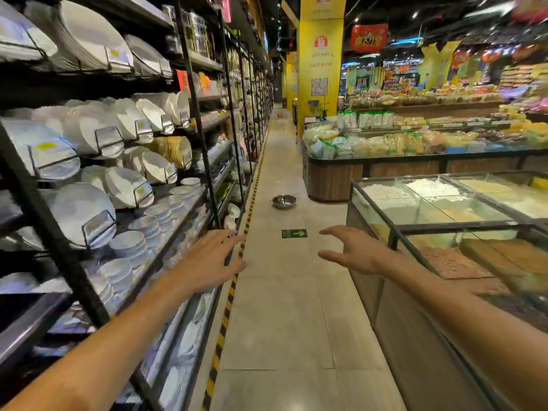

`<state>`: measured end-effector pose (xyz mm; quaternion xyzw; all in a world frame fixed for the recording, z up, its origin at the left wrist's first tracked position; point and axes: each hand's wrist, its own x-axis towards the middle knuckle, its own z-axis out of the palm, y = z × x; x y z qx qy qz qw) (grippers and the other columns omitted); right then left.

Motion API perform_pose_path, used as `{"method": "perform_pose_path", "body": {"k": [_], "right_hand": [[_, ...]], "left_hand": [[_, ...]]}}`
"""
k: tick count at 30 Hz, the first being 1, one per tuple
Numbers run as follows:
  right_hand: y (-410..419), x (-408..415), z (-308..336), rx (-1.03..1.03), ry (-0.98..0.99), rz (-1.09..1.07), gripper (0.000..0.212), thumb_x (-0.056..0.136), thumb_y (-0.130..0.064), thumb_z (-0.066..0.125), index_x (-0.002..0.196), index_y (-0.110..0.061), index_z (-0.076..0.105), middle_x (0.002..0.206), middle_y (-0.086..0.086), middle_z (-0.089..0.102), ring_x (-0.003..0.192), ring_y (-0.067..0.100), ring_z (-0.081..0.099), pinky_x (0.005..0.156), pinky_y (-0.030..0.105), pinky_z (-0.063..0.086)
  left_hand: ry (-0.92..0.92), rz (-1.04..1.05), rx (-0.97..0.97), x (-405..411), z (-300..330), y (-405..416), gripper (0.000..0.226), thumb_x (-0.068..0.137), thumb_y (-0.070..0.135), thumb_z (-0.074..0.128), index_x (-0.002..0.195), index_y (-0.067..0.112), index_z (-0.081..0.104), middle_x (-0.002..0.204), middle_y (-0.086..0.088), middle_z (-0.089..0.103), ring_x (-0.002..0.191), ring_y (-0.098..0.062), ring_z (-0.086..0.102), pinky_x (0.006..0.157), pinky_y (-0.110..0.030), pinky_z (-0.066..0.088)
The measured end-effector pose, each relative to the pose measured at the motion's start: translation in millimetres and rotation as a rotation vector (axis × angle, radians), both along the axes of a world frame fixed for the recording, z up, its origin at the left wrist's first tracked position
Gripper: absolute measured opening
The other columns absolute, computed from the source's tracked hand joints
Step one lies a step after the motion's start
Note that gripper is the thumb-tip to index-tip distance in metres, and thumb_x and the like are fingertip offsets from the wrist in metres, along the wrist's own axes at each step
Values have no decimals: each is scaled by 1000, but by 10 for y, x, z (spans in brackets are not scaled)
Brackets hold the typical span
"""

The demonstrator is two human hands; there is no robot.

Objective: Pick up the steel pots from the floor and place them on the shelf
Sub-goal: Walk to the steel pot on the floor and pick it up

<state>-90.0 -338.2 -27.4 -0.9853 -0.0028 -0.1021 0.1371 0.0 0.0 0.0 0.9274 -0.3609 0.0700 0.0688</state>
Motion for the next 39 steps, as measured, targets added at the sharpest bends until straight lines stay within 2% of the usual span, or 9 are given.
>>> {"method": "perform_pose_path", "body": {"k": [6,11,16,21,27,30,34,39], "right_hand": [[-908,1123,-240,56,86,-55,75,86,-72,49,148,-31,39,153,-2,44,138,20,42,111,41,39],[-1524,2110,-399,57,98,-59,73,88,-68,51,148,-28,40,154,-1,43,140,20,39,112,37,35],[-2083,3212,-671,85,165,-28,72,90,-62,54,150,-24,39,156,1,41,141,19,38,115,36,33],[-2605,4544,-1014,80,183,-30,72,92,-61,54,150,-21,39,156,2,40,142,21,36,116,35,30],[-3405,6082,-1234,97,308,-76,74,93,-61,53,151,-19,38,157,4,38,143,21,35,117,33,30],[-3862,6692,-1315,136,321,-137,74,93,-60,53,152,-17,38,158,5,38,142,23,37,115,34,32],[-4521,7642,-1491,146,319,-146,73,95,-60,50,153,-18,36,159,6,36,145,23,33,119,36,28],[-5463,9145,-1802,189,311,-122,72,96,-59,48,155,-20,32,162,5,30,148,23,28,120,37,25]], "left_hand": [[24,25,51,1193,-291,-1001,71,91,69,33,149,27,36,157,1,34,144,-20,28,117,-42,25],[81,67,80,2144,-529,-1555,74,90,71,31,151,30,30,160,2,28,147,-21,23,120,-44,22],[132,101,129,3262,-832,-1994,75,93,66,35,155,27,20,164,1,16,151,-21,11,122,-40,12],[155,105,100,4679,-1180,-2436,76,92,68,34,155,27,20,165,1,14,152,-21,9,122,-40,8],[182,95,116,6490,-1419,-3098,74,93,68,31,154,26,24,165,1,13,152,-22,7,122,-39,6],[202,97,114,7282,-1488,-3563,75,93,67,33,155,25,23,165,-1,15,151,-23,8,121,-39,6],[191,72,151,8299,-1670,-4253,73,93,66,33,153,26,26,164,-2,20,150,-24,12,120,-37,8],[228,102,171,9639,-1988,-5241,74,94,65,31,155,25,21,166,-2,11,153,-24,2,122,-39,1]]}}
